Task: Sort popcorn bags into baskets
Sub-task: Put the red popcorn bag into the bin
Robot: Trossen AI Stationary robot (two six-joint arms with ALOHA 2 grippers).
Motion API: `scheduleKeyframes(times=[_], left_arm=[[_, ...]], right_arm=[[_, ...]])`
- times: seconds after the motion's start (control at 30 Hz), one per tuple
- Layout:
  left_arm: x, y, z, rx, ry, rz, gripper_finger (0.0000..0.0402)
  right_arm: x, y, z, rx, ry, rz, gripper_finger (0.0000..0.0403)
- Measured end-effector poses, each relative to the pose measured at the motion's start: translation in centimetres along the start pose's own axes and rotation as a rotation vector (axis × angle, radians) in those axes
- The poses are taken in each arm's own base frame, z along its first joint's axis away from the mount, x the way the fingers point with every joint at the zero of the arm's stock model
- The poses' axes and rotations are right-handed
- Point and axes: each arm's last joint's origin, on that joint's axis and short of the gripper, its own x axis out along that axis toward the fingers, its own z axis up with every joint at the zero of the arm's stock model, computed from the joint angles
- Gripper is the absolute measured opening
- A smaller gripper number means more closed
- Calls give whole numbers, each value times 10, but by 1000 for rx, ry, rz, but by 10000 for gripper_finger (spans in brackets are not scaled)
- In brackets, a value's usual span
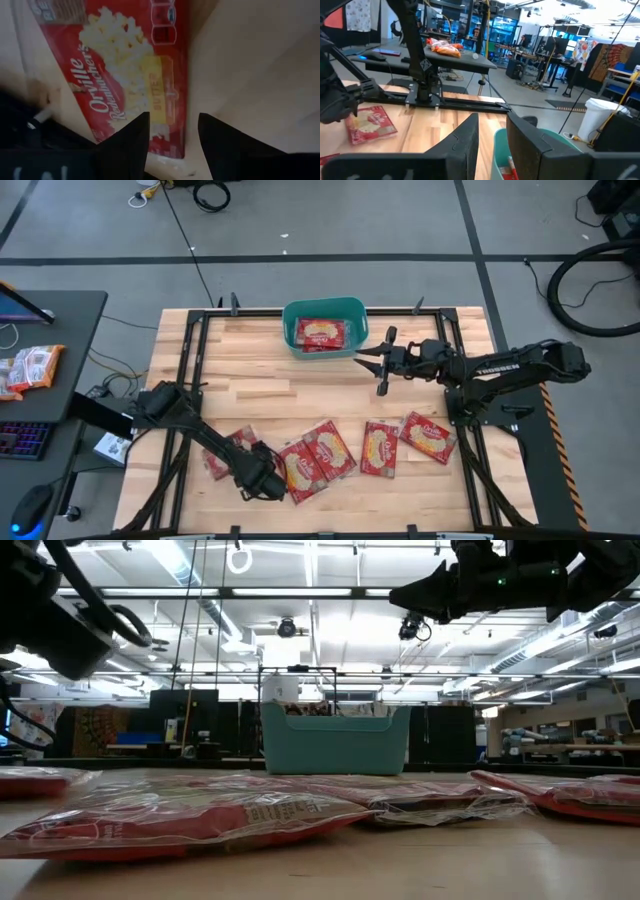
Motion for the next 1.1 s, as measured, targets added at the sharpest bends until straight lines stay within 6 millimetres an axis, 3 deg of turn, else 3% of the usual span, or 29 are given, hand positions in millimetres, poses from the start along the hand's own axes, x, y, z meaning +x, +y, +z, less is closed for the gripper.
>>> scheduleKeyframes(times=[0.17, 0.37, 0.67, 0.9, 1.0, 1.1], left_arm=[[-4, 2, -2, -137, -6, -9, 172], [-2, -1, 1, -169, -54, -28, 172], [25, 7, -1, -175, -44, 13, 172], [33, 8, -4, -138, -51, 14, 169], [34, 7, -4, -132, -63, 14, 143], [34, 6, -4, -131, -67, 11, 85]], right_arm=[[0, 4, 1, -4, -3, 18, 105], [0, 5, 1, -17, -4, 20, 105], [0, 4, 2, -25, -17, 15, 105], [0, 4, 3, -24, -21, 14, 105], [0, 4, 3, -25, -21, 14, 105], [0, 4, 3, -24, -21, 14, 105]])
